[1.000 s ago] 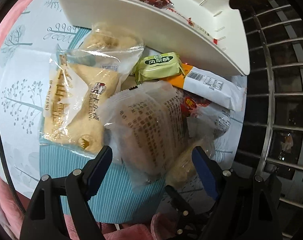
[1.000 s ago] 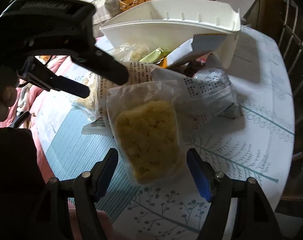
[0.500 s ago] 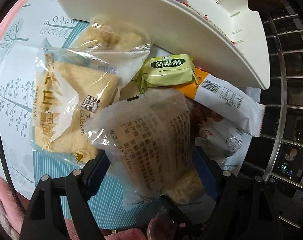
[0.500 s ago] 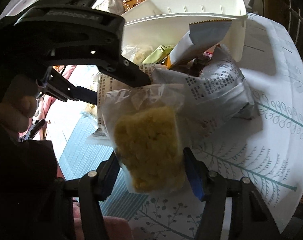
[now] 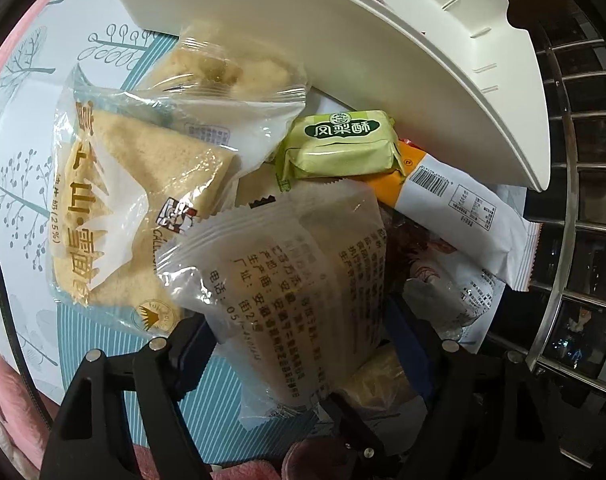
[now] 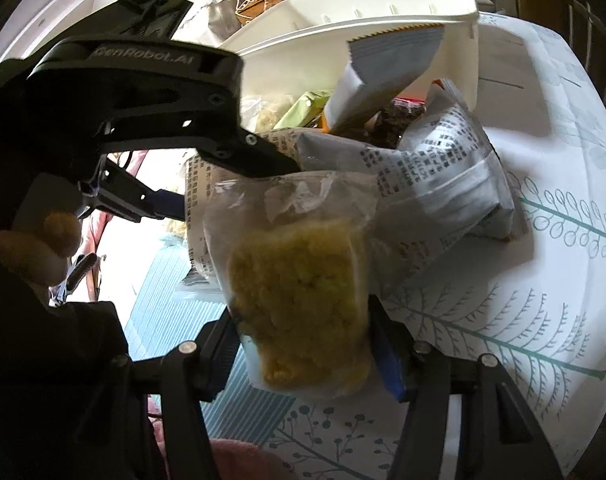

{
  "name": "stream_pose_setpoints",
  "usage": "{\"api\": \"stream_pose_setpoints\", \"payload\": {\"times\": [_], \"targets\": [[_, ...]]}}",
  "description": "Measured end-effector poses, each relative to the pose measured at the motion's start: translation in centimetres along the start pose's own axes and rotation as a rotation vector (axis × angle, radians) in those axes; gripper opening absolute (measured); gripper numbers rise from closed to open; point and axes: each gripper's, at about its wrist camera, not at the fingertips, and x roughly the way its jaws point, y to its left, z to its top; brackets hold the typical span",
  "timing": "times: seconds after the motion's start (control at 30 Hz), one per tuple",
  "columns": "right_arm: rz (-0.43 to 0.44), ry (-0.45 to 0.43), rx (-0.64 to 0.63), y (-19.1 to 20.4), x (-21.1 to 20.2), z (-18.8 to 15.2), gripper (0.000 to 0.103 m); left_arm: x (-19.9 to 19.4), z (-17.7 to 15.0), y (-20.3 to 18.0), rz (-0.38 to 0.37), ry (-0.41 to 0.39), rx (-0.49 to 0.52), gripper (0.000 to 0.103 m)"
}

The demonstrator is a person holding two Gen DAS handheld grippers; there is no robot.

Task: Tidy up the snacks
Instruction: 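Grasp the yellow snack bag with the right tool while the left tool reaches a white bag, then carry the yellow bag with the right tool while the left tool carries the white pastry bag into the tray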

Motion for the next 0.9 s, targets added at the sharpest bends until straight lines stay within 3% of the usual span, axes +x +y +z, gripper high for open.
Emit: {"api": "stream_pose_setpoints", "payload": {"times": [0.47,0.5,0.53,0.73,0.9], "targets": [[-0.012,-0.021,0.082,-2.4,-2.0,-0.9,0.057,-1.4,-1.6,2.1,-0.027,-0.02,-0.05,0.068],[-0.017,-0.023,0.086,-2.5,-2.2,-1.0,0.057,-1.5,-2.0,2.2,-0.023,-0.024,-0.051,0.059],[-0.022,-0.024,0.088,-2.7,-2.4,-1.0,0.057,-1.8,-2.2,2.4,-0.053,-0.026,-0.058,0.056],[-0.054,-0.047,0.104,-2.8,-3.9,-1.2,0.057,-3.3,-3.7,2.8,-0.094,-0.045,-0.046,0.042],[-0.091,-0.066,0.085,-1.7,-5.0,-1.3,0.057,-4.5,-4.7,3.4,-0.12,-0.063,-0.039,0.036]]}}
